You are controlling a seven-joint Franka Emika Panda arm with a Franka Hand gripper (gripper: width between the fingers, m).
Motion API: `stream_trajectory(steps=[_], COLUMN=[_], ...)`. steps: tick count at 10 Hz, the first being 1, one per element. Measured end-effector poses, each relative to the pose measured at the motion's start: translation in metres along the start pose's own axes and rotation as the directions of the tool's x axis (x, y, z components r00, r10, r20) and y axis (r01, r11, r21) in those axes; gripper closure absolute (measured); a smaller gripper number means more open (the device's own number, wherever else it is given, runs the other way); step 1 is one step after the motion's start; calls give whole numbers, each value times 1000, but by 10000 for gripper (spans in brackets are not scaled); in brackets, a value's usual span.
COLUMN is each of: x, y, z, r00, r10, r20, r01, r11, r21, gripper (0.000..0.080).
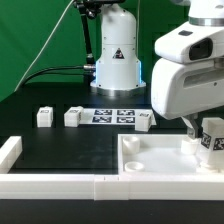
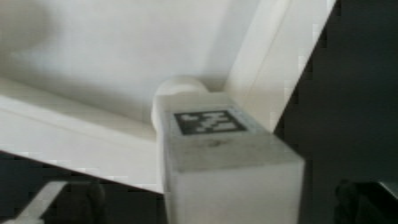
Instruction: Assemble one leg
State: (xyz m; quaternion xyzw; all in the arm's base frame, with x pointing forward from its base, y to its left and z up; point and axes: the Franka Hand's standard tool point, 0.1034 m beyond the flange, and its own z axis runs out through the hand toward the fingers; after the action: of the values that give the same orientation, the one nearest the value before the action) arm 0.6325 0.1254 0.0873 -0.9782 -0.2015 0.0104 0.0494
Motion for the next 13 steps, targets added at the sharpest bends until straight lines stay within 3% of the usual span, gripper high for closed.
stream_trajectory(steps=[2,4,5,6,9,10,13], x=[-1,-1,-1,-1,-2,-2,-4], y=[1,1,1,3,4,6,9], z=[3,3,3,3,2,3,4], r00=[1000,1000,1000,1000,998,977,809], r10=[-2,-2,-2,10,69,214,588], r20=[-5,-5,-6,-5,-6,-8,-12], r01=[2,2,2,-10,-69,-214,-588], r11=[1000,1000,1000,1000,998,977,809], r21=[-2,-2,-2,-3,-1,-2,2], gripper=[150,425,425,505,505,505,506])
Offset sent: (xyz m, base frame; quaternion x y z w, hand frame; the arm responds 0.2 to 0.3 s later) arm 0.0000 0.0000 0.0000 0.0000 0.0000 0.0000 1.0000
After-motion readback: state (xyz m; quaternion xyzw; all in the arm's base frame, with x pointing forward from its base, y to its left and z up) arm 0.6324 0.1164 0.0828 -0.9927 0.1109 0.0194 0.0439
